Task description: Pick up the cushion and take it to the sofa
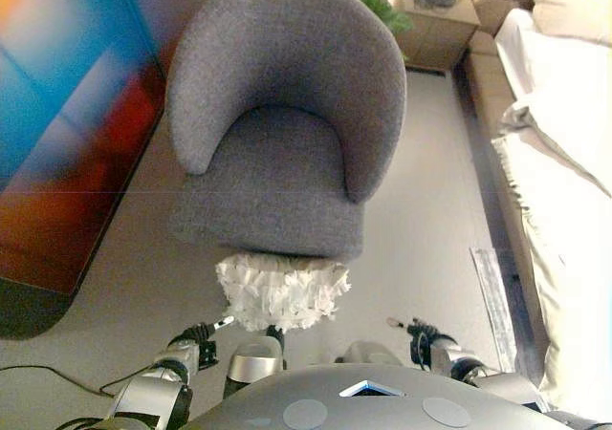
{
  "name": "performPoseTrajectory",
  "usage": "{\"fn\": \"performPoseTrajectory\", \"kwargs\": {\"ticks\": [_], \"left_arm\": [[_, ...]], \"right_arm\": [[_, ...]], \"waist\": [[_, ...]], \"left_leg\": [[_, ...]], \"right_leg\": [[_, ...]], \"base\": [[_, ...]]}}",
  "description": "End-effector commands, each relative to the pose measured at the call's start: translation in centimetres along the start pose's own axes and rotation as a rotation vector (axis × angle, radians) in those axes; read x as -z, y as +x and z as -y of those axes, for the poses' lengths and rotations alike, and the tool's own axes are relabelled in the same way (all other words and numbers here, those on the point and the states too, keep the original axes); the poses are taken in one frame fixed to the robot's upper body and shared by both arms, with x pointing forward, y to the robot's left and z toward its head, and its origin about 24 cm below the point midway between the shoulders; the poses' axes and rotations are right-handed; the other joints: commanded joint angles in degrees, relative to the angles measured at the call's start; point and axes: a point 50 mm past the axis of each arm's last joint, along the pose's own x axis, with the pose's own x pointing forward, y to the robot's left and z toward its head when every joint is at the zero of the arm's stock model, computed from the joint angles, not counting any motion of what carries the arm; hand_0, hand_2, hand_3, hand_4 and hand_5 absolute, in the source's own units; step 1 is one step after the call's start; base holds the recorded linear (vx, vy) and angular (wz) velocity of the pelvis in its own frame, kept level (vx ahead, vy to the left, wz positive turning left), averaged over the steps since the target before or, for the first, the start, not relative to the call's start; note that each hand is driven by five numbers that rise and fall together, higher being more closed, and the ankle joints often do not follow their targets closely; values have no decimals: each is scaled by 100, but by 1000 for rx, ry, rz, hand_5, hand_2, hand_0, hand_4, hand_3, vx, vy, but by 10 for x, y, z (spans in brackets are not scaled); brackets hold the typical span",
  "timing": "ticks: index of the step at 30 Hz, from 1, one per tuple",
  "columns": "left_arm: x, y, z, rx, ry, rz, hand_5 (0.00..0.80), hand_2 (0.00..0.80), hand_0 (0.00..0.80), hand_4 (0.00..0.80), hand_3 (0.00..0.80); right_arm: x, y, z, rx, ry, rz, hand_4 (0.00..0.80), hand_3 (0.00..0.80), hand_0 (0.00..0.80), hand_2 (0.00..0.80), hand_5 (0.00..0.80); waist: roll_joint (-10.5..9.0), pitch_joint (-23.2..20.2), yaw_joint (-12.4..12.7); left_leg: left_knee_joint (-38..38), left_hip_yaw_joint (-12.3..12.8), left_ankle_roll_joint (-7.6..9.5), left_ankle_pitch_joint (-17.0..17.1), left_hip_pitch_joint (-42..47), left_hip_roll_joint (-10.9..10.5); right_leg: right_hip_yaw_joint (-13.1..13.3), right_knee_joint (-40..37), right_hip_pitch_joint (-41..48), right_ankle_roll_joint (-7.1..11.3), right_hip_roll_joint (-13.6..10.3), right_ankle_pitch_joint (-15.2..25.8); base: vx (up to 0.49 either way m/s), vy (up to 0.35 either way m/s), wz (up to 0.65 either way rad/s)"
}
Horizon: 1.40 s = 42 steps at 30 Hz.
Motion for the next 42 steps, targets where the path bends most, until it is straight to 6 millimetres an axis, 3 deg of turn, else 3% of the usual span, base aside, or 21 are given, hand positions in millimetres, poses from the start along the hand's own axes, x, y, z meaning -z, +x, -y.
{"fn": "performPoseTrajectory", "kwargs": {"ticks": [1,3,5,9,15,18,20,24,33,42], "left_arm": [[-6,0,0,-4,7,-19,0,0,0,0,0],[-8,0,3,-3,-27,-15,0,0,0,0,0],[2,0,9,2,-39,-35,0,0,0,0,0],[20,0,13,-3,-22,-70,0,0,0,0,0],[29,-1,17,-20,-29,-106,0,0,0,0,0],[25,-1,17,-62,1,-80,0,0,0,0,0],[2,0,16,-101,30,-9,0,0,0,0,0],[-51,-4,13,-164,29,133,0,0,0,0,0],[-97,-14,8,-290,4,252,0,0,0,0,0],[-160,-35,25,-277,-27,441,0,0,0,0,0]], "right_arm": [[-16,0,10,41,-5,67,0,0,0,0,0],[-13,0,9,34,-18,66,0,0,0,0,0],[-2,0,12,32,-38,22,0,0,0,0,0],[13,-1,18,56,-45,-19,0,0,0,0,0],[-1,-1,19,63,-71,39,0,0,0,0,0],[-16,0,15,81,-188,116,0,0,0,0,0],[-43,-1,11,104,-278,214,0,0,0,0,0],[-101,-8,8,168,-280,361,0,0,0,0,0],[-154,-21,9,259,-401,511,0,0,0,0,0],[-230,-53,-1,326,-452,705,0,0,0,0,0]], "waist": [[142,133,-211],[145,189,-311],[102,138,-297],[31,16,-200],[37,-59,-63],[48,-29,-29],[63,139,-1],[137,675,7],[240,1357,-30],[367,2142,-42]], "left_leg": [[233,-297,-219,-95,-493,76],[252,-372,-226,-181,-483,103],[166,-421,-291,-132,-327,106],[249,-413,-466,-152,-213,190],[273,-453,-573,-167,-220,248],[405,-492,-586,-227,-306,241],[674,-554,-606,-245,-686,247],[826,-678,-626,-118,-1297,216],[993,-791,-572,6,-2049,76],[1298,-766,-541,198,-3079,-9]], "right_leg": [[59,-1266,-434,-284,-16,1614],[329,-1678,-303,-287,8,1582],[300,-2324,239,-266,37,1638],[105,-2800,793,-348,68,1646],[-122,-3044,1096,-391,48,1591],[-140,-2979,1052,-399,27,1541],[-126,-2776,728,-420,-15,1497],[-146,-2606,180,-440,-64,1554],[-148,-2358,-576,-424,-185,1649],[-137,-1715,-1698,-385,-280,1638]], "base": [[37,-123,11],[118,-151,49],[252,-161,52],[224,-92,37],[120,-3,8],[95,23,5],[-126,8,7],[-234,18,8],[-69,33,8],[-88,39,7]]}}
